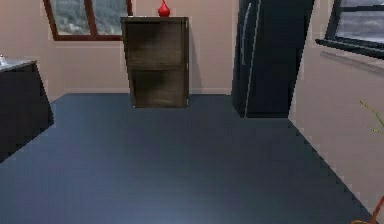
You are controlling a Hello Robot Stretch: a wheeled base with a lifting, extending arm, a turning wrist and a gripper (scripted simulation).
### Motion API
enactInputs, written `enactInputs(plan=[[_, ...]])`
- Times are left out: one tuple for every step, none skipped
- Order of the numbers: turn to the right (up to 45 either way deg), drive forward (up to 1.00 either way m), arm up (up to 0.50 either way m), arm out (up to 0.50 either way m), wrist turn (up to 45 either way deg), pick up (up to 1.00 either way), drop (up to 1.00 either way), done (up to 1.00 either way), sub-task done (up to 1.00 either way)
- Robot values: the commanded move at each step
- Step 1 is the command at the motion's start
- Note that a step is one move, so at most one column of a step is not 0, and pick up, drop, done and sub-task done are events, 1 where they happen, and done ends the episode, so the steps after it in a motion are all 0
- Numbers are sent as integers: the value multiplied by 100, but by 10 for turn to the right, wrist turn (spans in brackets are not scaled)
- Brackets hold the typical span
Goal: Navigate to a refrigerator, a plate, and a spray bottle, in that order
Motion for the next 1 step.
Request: enactInputs(plan=[[30,0,0,0,0,0,0,0,0]])
